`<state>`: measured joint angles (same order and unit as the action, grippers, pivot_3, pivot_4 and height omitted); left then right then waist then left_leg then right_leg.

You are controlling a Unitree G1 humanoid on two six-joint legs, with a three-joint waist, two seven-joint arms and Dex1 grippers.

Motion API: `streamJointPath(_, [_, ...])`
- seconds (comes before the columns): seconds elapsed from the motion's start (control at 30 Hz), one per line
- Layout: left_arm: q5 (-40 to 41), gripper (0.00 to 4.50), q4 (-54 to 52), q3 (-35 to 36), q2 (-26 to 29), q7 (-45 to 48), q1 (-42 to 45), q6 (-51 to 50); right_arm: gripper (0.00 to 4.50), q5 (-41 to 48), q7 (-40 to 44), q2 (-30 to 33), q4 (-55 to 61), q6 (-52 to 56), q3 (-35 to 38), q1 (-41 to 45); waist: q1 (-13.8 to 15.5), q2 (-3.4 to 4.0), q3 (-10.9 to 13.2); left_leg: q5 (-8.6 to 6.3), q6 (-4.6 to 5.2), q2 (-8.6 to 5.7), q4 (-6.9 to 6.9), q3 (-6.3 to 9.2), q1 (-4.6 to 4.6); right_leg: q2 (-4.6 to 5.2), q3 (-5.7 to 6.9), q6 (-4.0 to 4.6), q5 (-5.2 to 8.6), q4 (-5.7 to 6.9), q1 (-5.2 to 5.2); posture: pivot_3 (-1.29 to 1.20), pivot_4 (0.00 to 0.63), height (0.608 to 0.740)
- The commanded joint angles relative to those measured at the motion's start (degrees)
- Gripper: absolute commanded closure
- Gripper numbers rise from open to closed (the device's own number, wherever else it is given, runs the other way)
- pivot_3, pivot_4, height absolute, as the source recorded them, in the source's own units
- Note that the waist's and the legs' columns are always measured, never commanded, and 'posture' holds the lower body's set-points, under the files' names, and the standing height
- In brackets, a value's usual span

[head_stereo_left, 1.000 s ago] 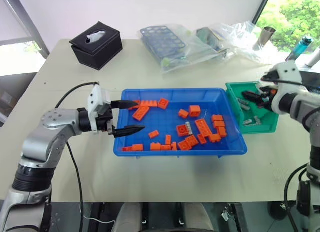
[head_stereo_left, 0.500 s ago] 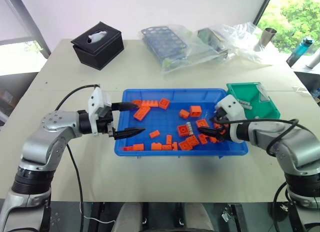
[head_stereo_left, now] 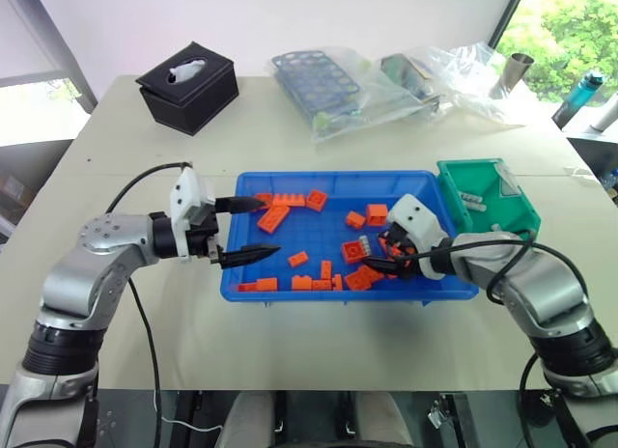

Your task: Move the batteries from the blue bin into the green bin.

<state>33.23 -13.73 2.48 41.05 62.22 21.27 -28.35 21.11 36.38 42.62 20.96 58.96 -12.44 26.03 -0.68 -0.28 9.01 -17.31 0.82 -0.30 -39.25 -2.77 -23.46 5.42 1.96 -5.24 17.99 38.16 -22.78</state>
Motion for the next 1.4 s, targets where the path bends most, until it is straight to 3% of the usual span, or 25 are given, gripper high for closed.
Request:
streamJointPath(0.03, [0.61,0.0,-1.94,1.28,0.64,-0.16,0.44,0.29,1.04,-1.72,0.71,-0.25,-1.19,-2.29,-0.95,1.12,0.04,0.0,0.0,0.0,0.0,0.0,0.0,0.0,0.0,0.0,0.0,0.0,0.0,0.0,0.0,0.0,0.15,0.716])
streamJointPath(0.4, [0.83,0.0,-2.01,1.76,0.71,-0.49,0.43,0.3,1.04,-4.76,2.66,-0.37,-4.01,-5.74,-2.46,0.36,0.04,0.0,0.0,0.0,0.0,0.0,0.0,0.0,0.0,0.0,0.01,0.0,0.0,0.0,0.0,0.0,0.15,0.716])
streamJointPath(0.5, [0.71,0.0,-1.77,1.52,0.5,-0.6,0.82,0.39,1.85,-5.45,2.62,-1.45,-5.16,-6.01,-3.11,1.31,0.0,-0.01,0.0,0.0,0.0,0.0,0.0,0.0,0.01,0.0,0.01,0.0,0.0,0.0,0.01,0.0,0.15,0.716])
streamJointPath(0.6, [0.52,0.0,-1.07,1.27,0.35,-0.54,1.69,0.54,3.21,-6.53,2.55,-2.25,-6.32,-6.37,-4.08,2.2,0.04,-0.01,0.0,0.0,0.0,0.0,0.0,0.0,0.01,0.0,0.01,0.0,0.0,0.01,0.0,0.0,0.15,0.716])
streamJointPath(0.7, [0.35,0.0,-0.56,1.19,0.34,-0.39,2.17,0.71,3.21,-7.04,2.8,-2.74,-6.76,-6.36,-4.42,2.71,0.04,-0.02,-0.01,0.0,0.0,0.0,-0.01,0.0,0.01,0.0,0.01,0.0,0.0,0.01,0.01,0.0,0.15,0.716])
streamJointPath(0.77, [0.26,0.0,-0.34,1.16,0.29,-0.38,2.34,0.79,3.61,-7.0,2.78,-3.11,-6.41,-5.99,-3.87,3.0,0.0,-0.02,-0.01,0.0,0.0,0.0,-0.01,0.0,0.01,0.0,0.02,0.0,0.0,0.02,0.01,0.0,0.15,0.716])
streamJointPath(0.83, [0.23,0.0,-0.34,1.19,0.27,-0.4,2.24,0.85,4.33,-6.5,2.64,-3.26,-5.39,-5.37,-2.71,3.14,-0.01,-0.02,-0.01,0.0,0.0,0.0,-0.01,0.0,0.01,0.0,0.02,0.0,0.0,0.02,0.01,0.0,0.15,0.716])
streamJointPath(1.03, [0.53,0.0,-0.96,1.36,0.35,-0.46,1.31,0.65,4.41,-0.96,1.55,-1.12,-2.05,2.71,11.22,7.01,0.08,-0.01,0.0,0.0,0.0,-0.01,-0.02,0.0,0.0,0.02,0.02,0.0,0.0,0.02,0.0,0.0,0.15,0.716])
streamJointPath(1.2, [0.67,0.0,-1.0,1.56,0.58,-0.11,0.58,0.62,4.41,0.33,1.76,7.9,-6.95,6.79,25.76,7.35,0.44,-0.01,0.0,-0.01,0.01,-0.02,0.0,0.05,0.0,0.03,0.06,-0.01,0.0,0.01,0.02,0.0,0.15,0.716])
streamJointPath(1.4, [0.28,0.0,-0.06,0.85,0.15,0.27,1.16,0.85,4.41,-0.55,-0.14,11.54,-10.58,6.19,30.75,2.31,-0.19,-0.02,0.0,-0.02,0.04,-0.01,0.01,0.01,0.03,0.04,0.06,-0.01,0.0,-0.02,0.06,0.0,0.15,0.716])
